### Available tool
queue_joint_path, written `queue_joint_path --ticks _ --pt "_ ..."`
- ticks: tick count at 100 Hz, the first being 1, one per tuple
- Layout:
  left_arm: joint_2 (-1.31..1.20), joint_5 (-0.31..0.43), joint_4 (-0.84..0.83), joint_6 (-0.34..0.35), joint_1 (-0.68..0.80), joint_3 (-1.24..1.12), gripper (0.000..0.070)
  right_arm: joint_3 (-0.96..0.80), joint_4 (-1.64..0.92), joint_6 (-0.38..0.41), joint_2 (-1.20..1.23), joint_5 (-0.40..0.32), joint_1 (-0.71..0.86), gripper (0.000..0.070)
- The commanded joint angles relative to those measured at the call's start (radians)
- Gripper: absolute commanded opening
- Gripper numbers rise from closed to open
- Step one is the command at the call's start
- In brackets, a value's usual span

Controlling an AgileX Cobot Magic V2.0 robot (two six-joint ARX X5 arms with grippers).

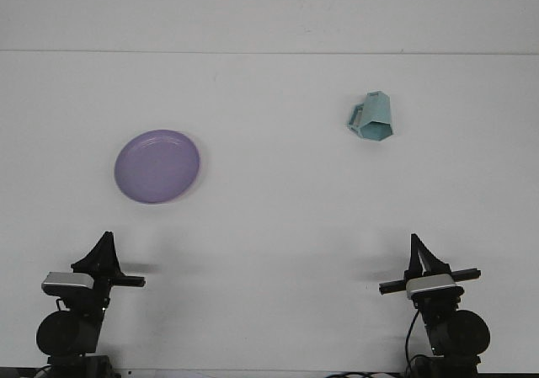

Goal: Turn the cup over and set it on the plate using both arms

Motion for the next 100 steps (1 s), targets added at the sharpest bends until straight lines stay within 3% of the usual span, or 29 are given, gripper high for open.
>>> queue_joint_path --ticks 1,76,100 --pt "-0.001 0.002 0.01 -0.007 0.002 -0.018 0.0015 -0.003 0.01 -0.001 0.0 0.0 0.001 0.0" --pt "-0.001 0.002 0.011 -0.01 0.002 -0.018 0.0015 -0.003 0.018 0.0 0.0 0.0 0.001 0.0" --pt "-0.001 0.002 0.015 -0.011 0.002 -0.018 0.0013 -0.003 0.023 0.147 0.0 0.001 0.001 0.0"
